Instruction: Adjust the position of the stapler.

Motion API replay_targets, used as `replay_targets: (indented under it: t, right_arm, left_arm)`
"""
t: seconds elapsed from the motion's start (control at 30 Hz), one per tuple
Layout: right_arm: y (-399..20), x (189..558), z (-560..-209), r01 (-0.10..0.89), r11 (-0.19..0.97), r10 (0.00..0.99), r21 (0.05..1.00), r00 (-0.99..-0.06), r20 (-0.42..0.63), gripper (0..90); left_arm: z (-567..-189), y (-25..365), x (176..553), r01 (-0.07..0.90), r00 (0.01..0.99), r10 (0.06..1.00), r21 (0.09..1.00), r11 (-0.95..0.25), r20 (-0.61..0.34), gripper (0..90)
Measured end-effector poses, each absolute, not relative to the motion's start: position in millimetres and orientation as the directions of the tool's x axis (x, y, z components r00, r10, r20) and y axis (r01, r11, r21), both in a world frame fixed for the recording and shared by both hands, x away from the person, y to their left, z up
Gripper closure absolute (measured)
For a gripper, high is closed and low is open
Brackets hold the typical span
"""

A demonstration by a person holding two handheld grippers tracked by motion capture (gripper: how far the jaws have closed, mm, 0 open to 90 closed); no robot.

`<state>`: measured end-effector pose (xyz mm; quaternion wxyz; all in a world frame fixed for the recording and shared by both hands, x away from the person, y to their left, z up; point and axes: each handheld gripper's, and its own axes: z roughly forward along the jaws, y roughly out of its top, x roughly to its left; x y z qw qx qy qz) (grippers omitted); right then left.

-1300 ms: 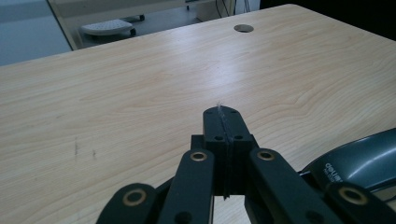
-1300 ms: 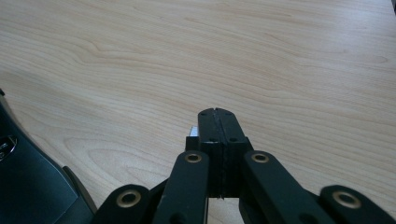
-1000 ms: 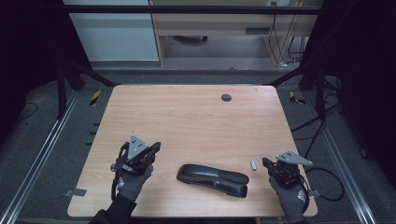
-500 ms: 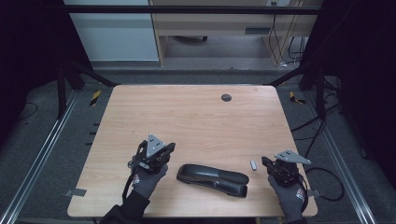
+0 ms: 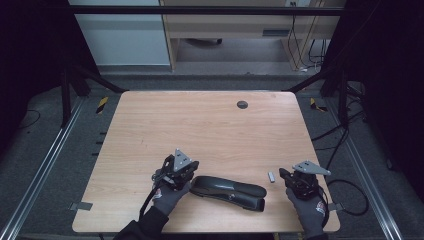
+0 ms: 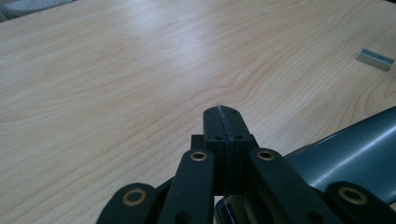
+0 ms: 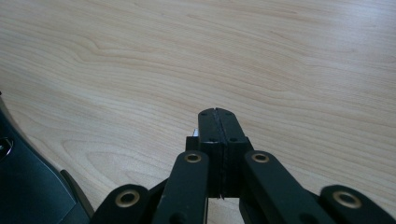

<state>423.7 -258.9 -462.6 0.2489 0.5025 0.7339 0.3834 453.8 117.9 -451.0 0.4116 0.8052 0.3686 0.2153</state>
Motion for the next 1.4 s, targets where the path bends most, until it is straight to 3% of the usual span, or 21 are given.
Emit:
replay_targets:
  t: [1.4]
  right_arm:
    - [-255.9,423.5,-464.8,0.555,0.21,0.92,0.805,-0.391,0.03,90.0]
  left_arm:
    - [-464.5,105.7,455.0,0.441,0.678,0.733,0.767,-0.466,0.055,90.0]
